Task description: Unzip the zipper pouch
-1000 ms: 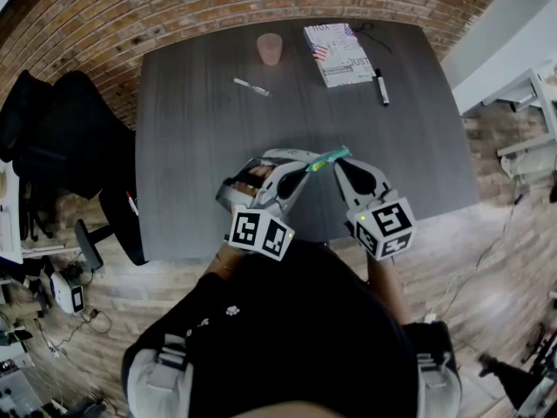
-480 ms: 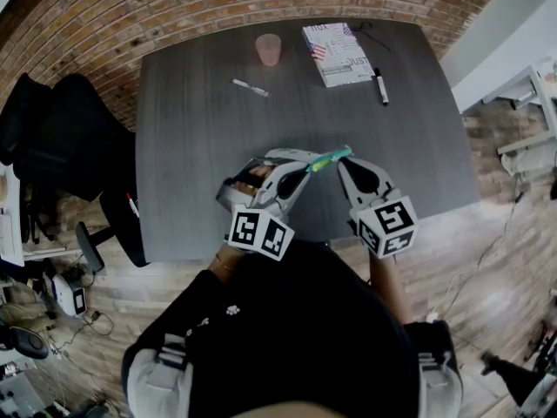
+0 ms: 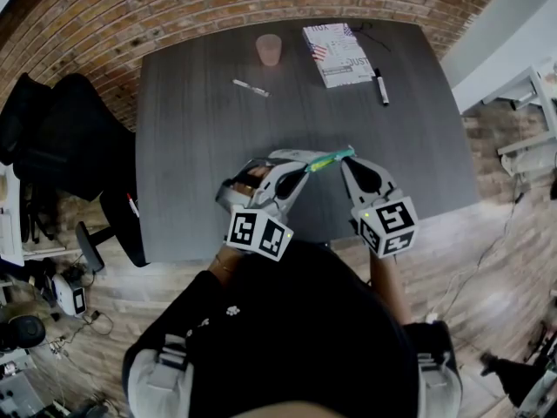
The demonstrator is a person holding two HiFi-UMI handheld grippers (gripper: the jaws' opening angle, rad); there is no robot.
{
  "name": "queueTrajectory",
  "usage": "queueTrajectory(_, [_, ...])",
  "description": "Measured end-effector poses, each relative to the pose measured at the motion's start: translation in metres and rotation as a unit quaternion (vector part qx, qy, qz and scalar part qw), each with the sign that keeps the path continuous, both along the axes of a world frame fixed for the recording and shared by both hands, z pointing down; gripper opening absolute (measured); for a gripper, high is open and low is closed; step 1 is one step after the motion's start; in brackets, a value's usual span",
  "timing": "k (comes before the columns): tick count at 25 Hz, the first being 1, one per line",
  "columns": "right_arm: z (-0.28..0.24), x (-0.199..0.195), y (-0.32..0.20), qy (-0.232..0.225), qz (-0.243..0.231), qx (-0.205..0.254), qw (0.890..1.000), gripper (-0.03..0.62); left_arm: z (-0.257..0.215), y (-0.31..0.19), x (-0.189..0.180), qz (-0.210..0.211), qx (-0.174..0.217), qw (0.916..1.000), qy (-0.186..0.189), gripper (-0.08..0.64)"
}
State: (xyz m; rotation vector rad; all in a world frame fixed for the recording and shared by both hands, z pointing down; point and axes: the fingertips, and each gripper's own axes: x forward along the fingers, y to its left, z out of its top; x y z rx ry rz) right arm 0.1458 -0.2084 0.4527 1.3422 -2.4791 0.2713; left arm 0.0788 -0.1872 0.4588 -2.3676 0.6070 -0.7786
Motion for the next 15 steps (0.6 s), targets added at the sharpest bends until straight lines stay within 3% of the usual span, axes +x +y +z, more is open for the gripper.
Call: queueTrajectory(15, [0.0058,0.009,-0.0005,0.006,0.012,-0.006,1.0,0.002,-0.0002,-0.0007,-0.0045,-0.003,-0.004,1.0,0.004,0.005])
